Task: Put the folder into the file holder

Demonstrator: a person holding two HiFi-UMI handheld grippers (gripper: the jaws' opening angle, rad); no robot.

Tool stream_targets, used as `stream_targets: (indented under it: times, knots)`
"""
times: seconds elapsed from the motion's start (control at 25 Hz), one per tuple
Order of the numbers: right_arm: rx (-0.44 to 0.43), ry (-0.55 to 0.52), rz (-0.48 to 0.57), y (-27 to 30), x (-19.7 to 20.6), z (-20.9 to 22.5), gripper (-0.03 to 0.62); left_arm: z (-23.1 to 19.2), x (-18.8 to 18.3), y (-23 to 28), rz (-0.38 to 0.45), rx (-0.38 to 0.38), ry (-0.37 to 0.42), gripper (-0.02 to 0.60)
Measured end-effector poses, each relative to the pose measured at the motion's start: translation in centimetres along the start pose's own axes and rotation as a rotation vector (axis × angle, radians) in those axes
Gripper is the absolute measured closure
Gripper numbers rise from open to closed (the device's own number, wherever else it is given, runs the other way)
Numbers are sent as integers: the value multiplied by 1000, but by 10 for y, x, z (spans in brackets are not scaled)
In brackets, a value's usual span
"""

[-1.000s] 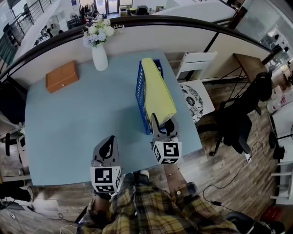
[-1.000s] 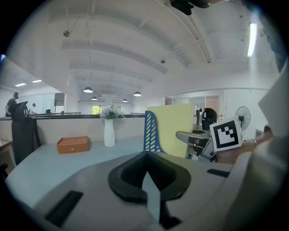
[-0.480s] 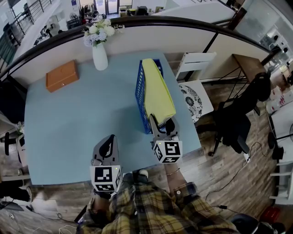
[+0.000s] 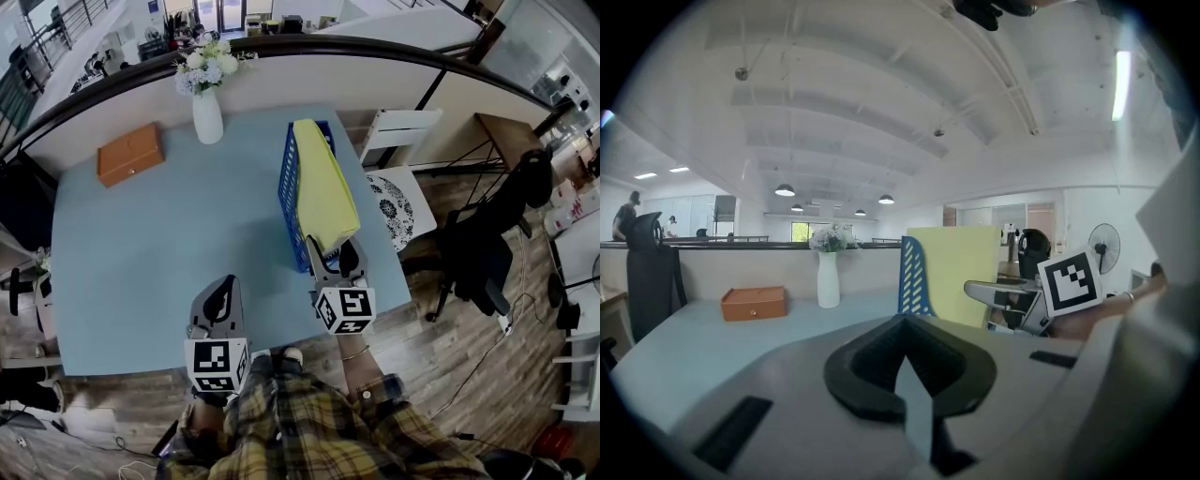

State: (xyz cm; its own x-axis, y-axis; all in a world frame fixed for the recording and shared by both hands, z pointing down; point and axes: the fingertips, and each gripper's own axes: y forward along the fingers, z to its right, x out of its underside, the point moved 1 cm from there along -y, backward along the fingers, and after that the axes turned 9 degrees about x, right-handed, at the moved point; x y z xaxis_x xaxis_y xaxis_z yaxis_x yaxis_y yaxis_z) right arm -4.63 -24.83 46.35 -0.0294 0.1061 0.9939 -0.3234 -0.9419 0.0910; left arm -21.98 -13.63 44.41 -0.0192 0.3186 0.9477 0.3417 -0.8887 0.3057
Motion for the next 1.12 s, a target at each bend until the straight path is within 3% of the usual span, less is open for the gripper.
stream_targets:
  times: [1.12]
  knots:
    - [-44, 52, 21, -86, -31, 20, 331, 56, -23, -30, 85, 43, 58, 589]
